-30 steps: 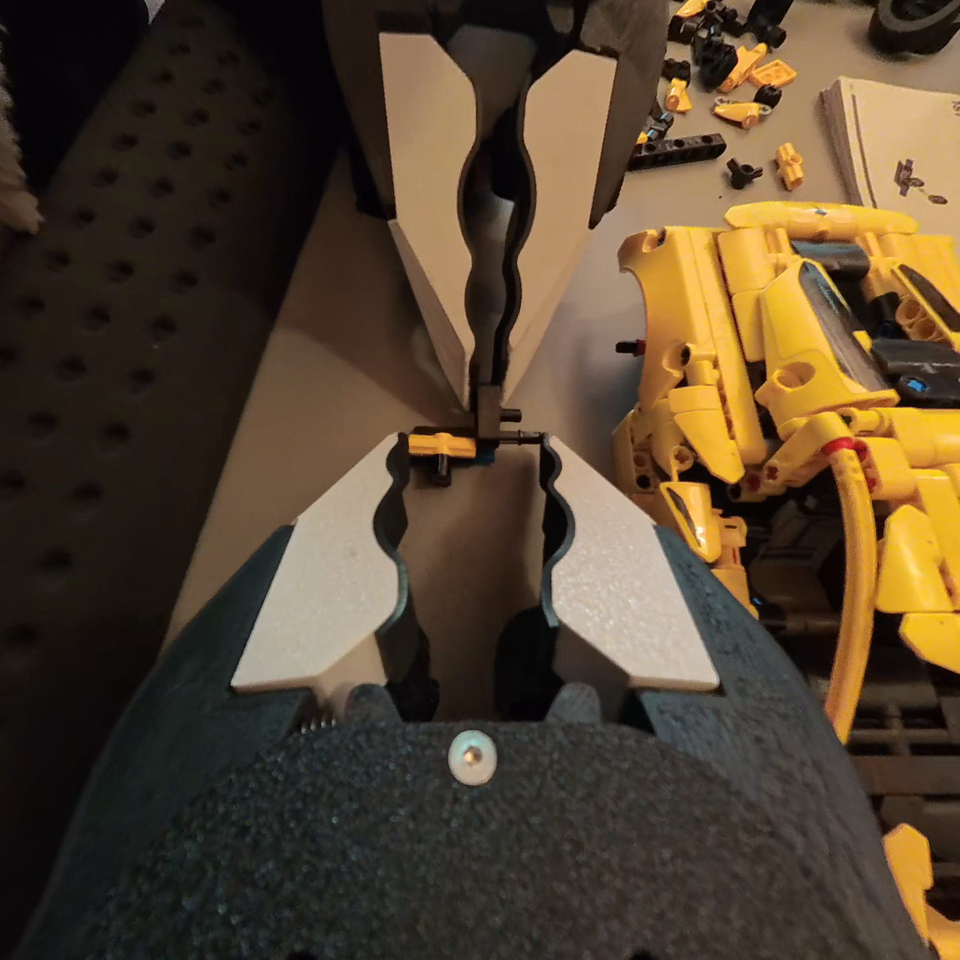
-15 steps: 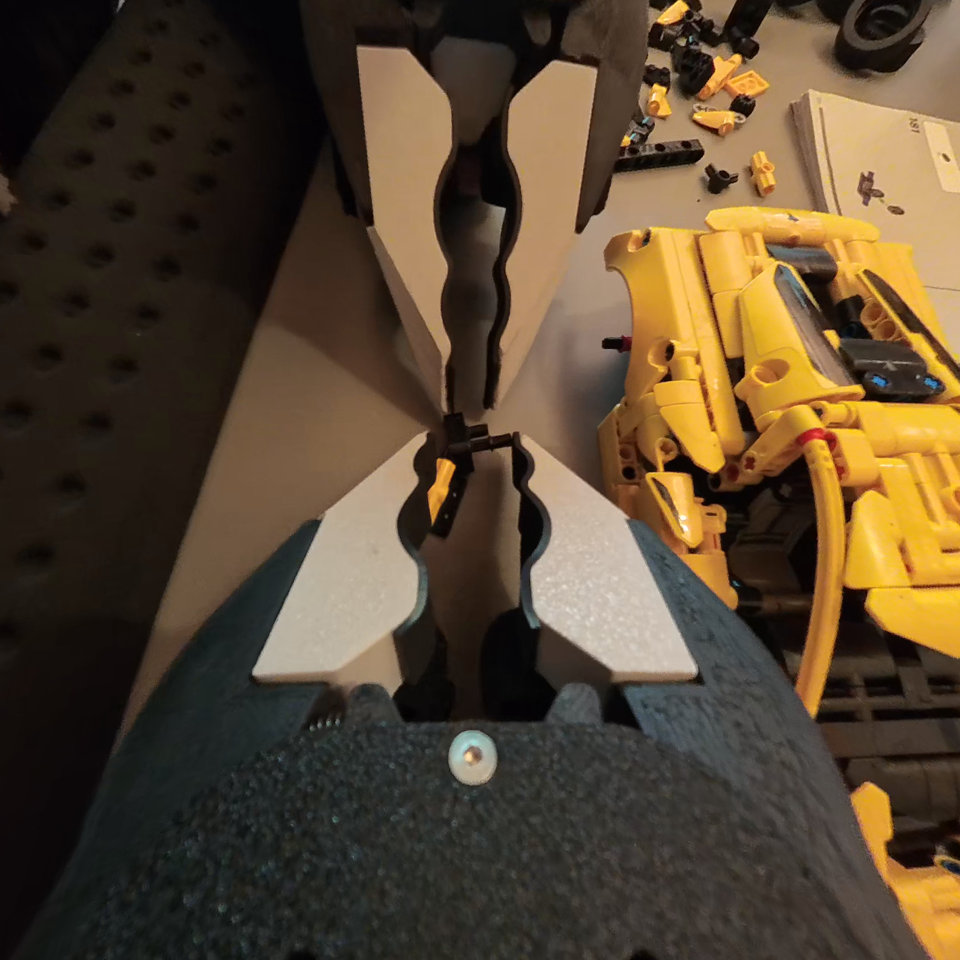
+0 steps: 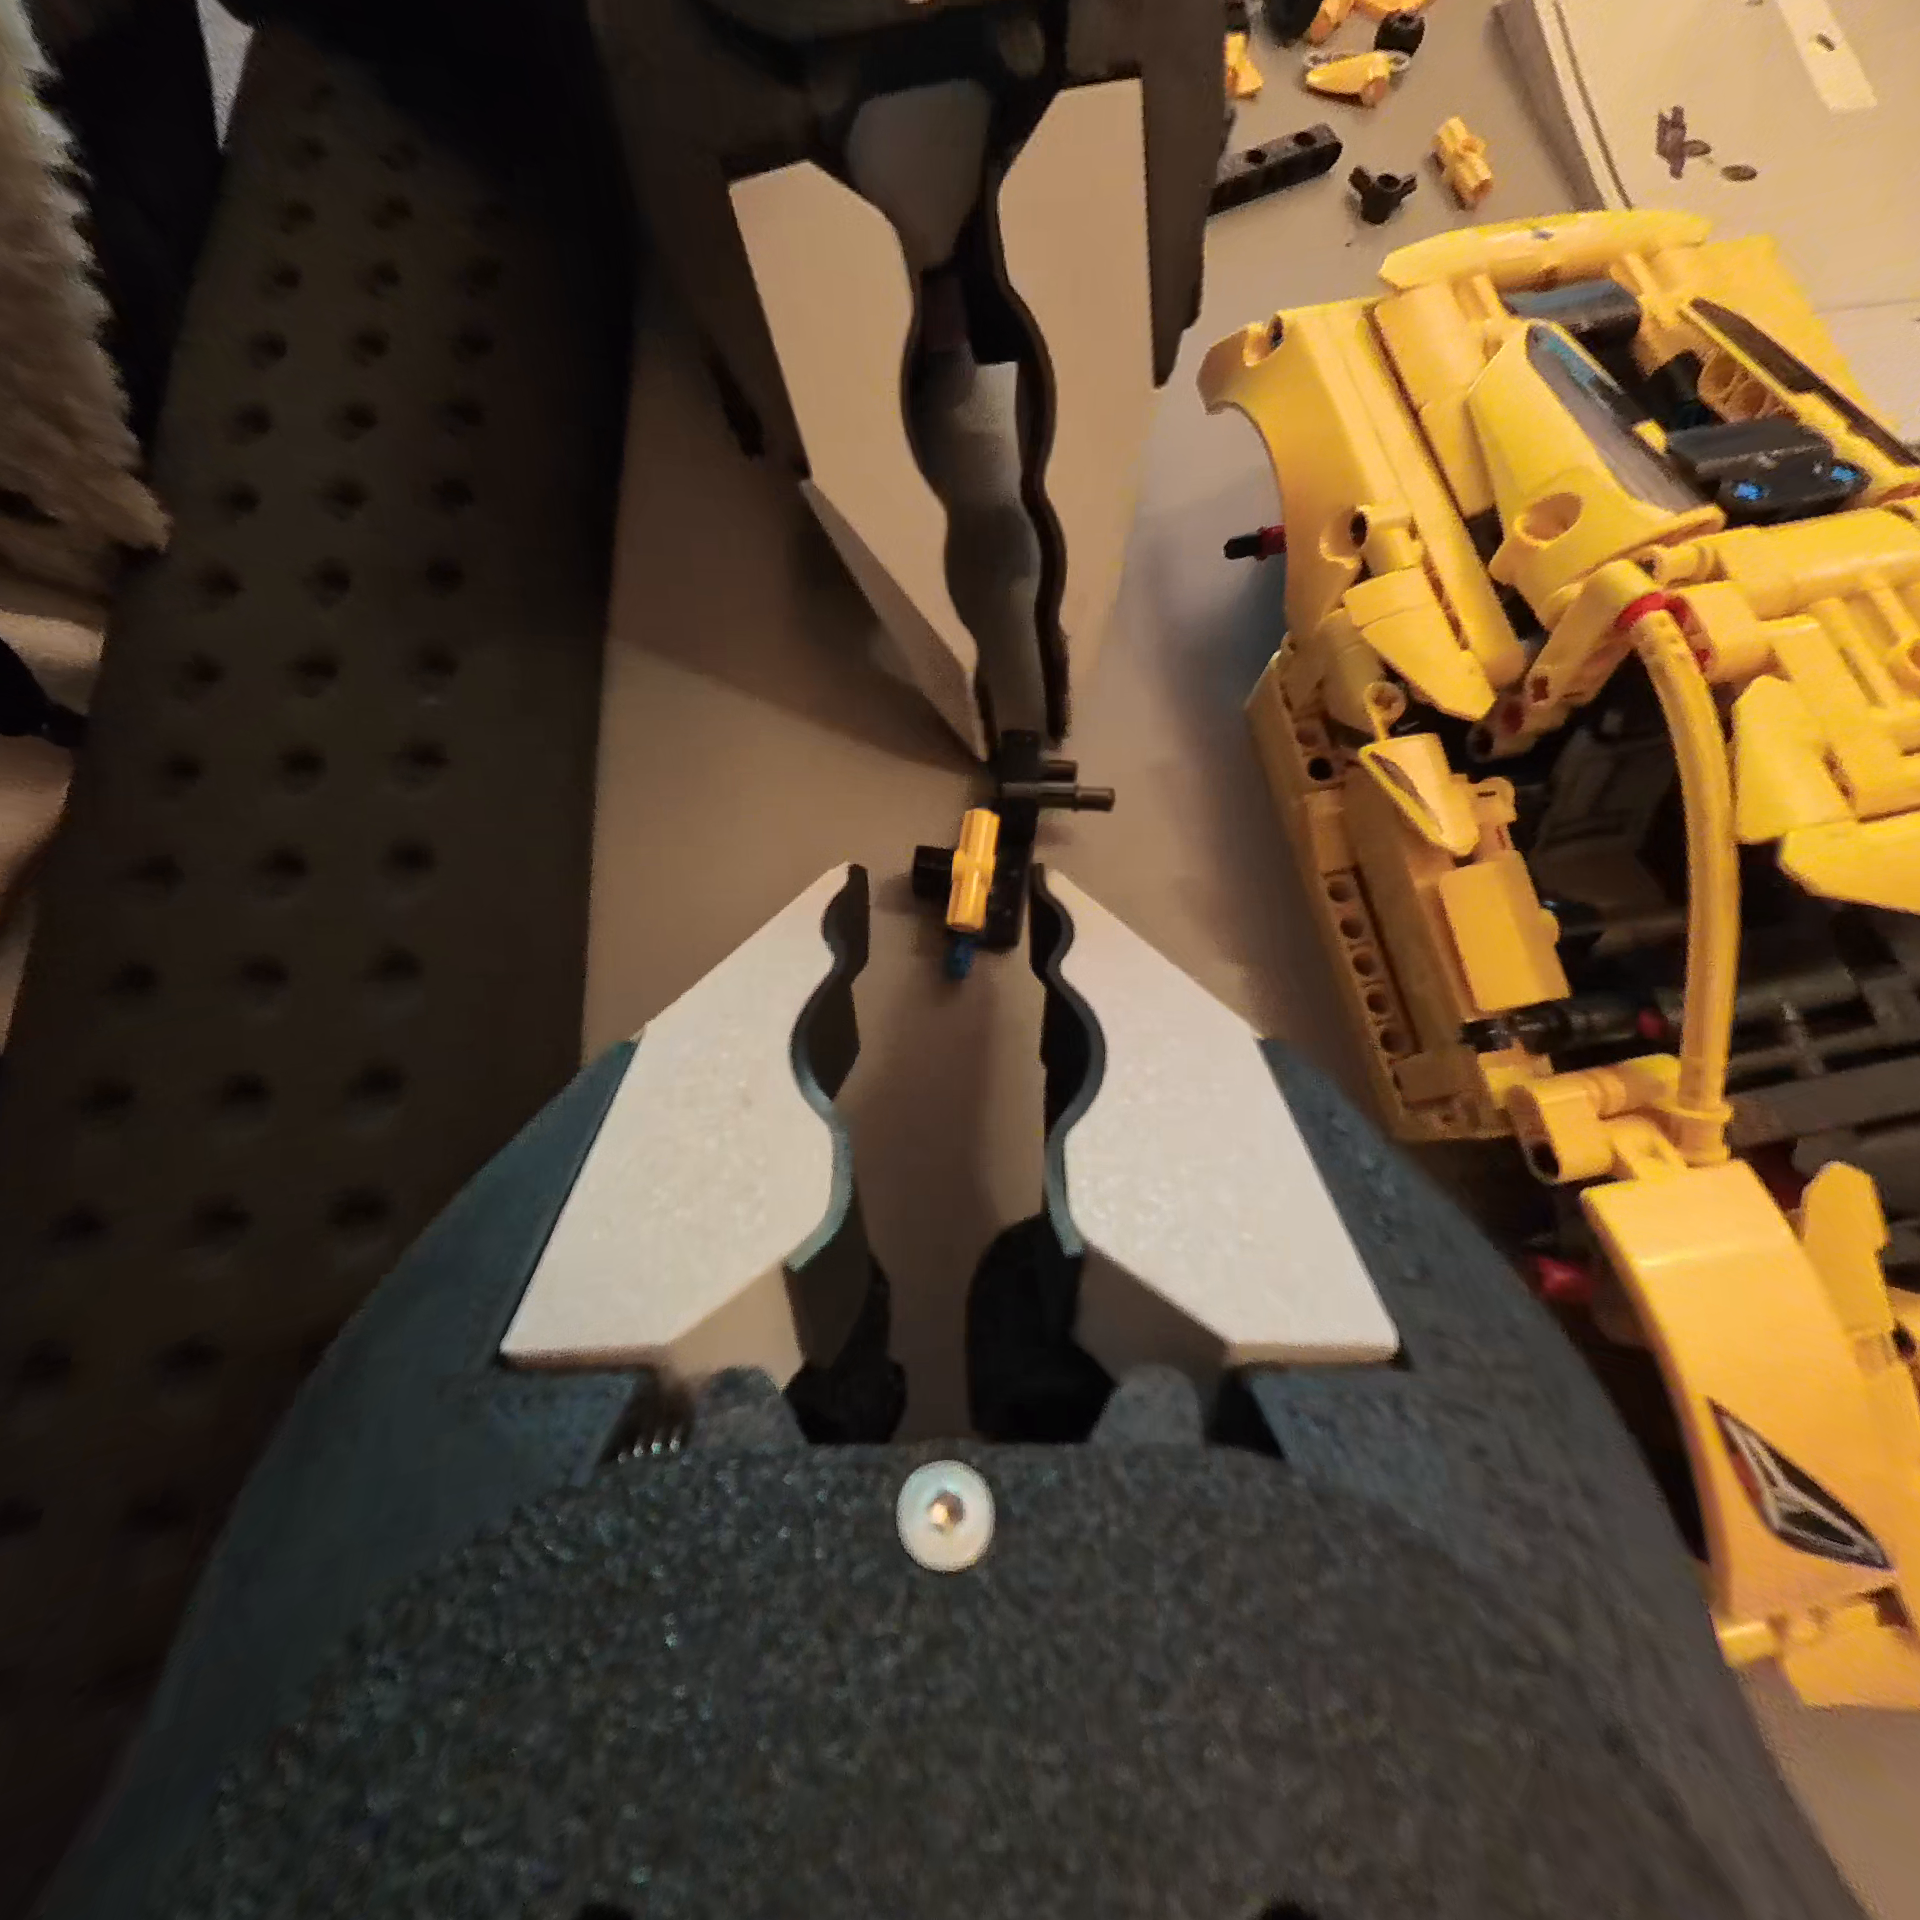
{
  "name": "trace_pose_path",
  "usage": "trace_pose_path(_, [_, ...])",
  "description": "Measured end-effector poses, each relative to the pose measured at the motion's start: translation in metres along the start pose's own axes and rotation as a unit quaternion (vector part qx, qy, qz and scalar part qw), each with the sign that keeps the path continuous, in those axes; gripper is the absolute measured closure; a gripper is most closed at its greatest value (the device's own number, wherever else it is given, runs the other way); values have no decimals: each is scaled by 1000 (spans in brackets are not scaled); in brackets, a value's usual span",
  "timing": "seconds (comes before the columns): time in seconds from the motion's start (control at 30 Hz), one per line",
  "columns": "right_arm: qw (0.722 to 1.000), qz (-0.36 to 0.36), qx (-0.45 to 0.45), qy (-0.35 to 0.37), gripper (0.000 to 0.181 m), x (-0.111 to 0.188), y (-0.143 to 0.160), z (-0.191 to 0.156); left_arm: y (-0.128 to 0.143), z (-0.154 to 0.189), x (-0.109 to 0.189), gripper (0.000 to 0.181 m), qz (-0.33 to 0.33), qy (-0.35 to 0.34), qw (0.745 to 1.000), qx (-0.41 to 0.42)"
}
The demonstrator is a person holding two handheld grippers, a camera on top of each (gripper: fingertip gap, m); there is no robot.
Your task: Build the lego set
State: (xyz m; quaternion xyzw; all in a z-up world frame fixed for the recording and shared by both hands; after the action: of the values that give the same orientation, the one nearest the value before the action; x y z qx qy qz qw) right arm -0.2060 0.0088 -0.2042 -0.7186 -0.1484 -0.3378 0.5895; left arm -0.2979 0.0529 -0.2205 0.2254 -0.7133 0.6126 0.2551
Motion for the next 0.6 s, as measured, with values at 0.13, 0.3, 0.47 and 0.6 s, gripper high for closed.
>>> trace_pose_path(0.13, [1000,-8,-16,3,154,4,-1,-7,-1,-2,2,181,9,-3,1000,-5])
trace_pose_path(0.3, [996,-16,-77,-37,143,-6,-2,-30,-1,-5,4,181,16,-9,1000,-5])
trace_pose_path(0.47, [995,-29,-89,33,131,-12,9,-16,-2,-10,6,175,25,-18,999,16])
trace_pose_path(0.6, [994,-4,-101,49,131,-9,6,-5,-2,-6,4,172,16,2,1000,24])
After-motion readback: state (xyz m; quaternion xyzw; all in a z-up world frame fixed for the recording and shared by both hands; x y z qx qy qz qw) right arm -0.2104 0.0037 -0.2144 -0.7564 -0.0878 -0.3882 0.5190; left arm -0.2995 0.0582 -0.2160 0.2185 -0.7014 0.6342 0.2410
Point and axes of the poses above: each gripper's, where its closed fingertips meet, x back along the fingers, y out of its underside, z = x × y across the jaws, the point moved 5 cm from there along x, back along the fingers, and after that the axes turned 7 degrees about -y, right-handed, at the moved point
